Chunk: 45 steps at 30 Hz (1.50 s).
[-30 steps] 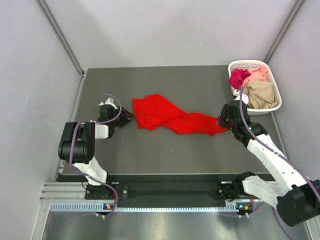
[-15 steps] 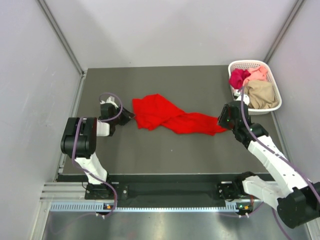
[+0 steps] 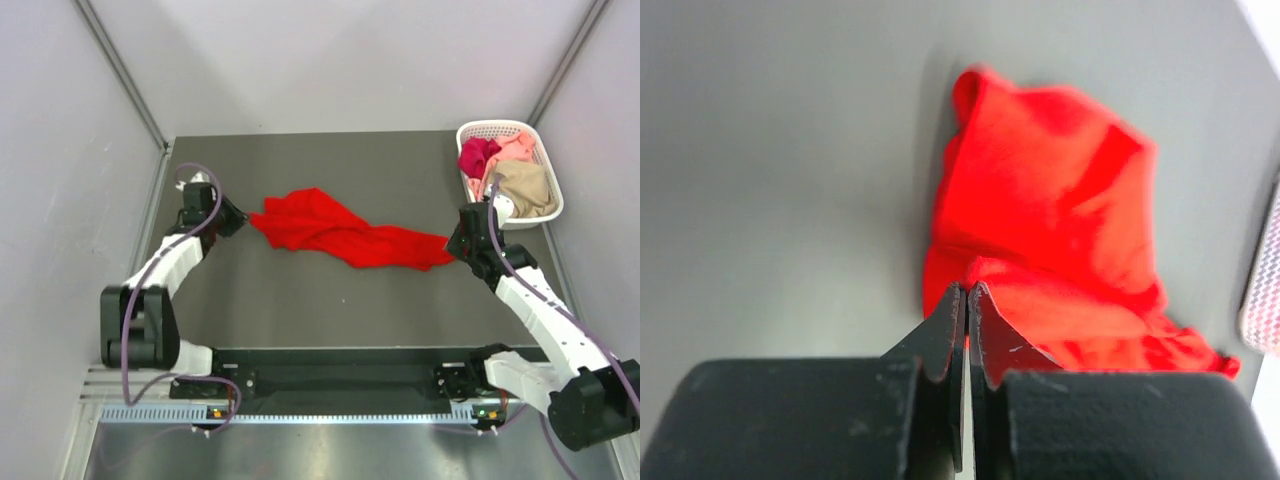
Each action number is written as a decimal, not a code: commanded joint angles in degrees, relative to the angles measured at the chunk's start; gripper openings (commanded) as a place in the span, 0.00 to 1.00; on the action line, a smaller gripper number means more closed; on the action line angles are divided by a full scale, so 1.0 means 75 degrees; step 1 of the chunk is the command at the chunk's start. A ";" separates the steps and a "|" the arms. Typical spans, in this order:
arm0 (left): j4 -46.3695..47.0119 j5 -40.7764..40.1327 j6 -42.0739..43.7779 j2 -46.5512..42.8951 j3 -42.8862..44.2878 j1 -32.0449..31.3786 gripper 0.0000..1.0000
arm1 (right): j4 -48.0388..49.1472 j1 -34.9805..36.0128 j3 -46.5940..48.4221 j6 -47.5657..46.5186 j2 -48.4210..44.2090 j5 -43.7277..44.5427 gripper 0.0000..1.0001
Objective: Fold and stack the t-shirts
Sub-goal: Flatten the tshirt out
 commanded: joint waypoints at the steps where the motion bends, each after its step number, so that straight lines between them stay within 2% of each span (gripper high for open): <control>1: -0.2437 -0.1236 0.0569 -0.1129 0.0565 0.0042 0.00 | -0.0205 -0.0561 0.0420 0.0620 0.0196 0.0844 0.33; 10: -0.3392 -0.1589 0.0838 -0.2009 0.0460 0.0065 0.00 | 0.0250 -0.1430 0.1427 0.0867 0.2247 0.0997 0.33; 13: -0.3415 -0.1496 0.0909 -0.2127 0.0472 0.0054 0.00 | 0.0672 -0.1454 0.1744 0.0621 0.2819 0.1079 0.33; 17: -0.3298 -0.1343 0.0862 -0.2209 0.0402 0.0065 0.00 | 0.0627 -0.1466 0.2352 0.0562 0.3723 0.1056 0.33; 26: -0.3368 -0.1366 0.0850 -0.2385 0.0401 0.0065 0.00 | 0.1165 -0.1454 0.2658 0.0585 0.5060 0.0634 0.33; 33: -0.3743 -0.1484 0.0604 -0.2490 0.1373 0.0065 0.00 | 0.1493 -0.1431 0.2800 0.0281 0.5798 0.0739 0.37; 36: -0.4059 -0.1589 0.0569 -0.2444 0.2122 0.0077 0.00 | 0.1821 -0.1442 0.2636 0.0094 0.5752 0.0715 0.33; 37: -0.4106 -0.1589 0.0569 -0.2420 0.2275 0.0065 0.00 | 0.1927 -0.1442 0.2600 -0.0046 0.5729 0.0704 0.26; 40: -0.4259 -0.1835 0.0592 -0.2256 0.2697 0.0077 0.00 | 0.2255 -0.1442 0.2506 -0.0304 0.5600 0.0704 0.12; 41: -0.4340 -0.1824 0.0616 -0.2140 0.2872 0.0077 0.00 | 0.2337 -0.1442 0.2541 -0.0491 0.5553 0.0692 0.00; 45: -0.4446 -0.1777 0.0651 -0.1952 0.3295 0.0416 0.00 | 0.2654 -0.1442 0.2541 -0.1008 0.4968 0.0634 0.00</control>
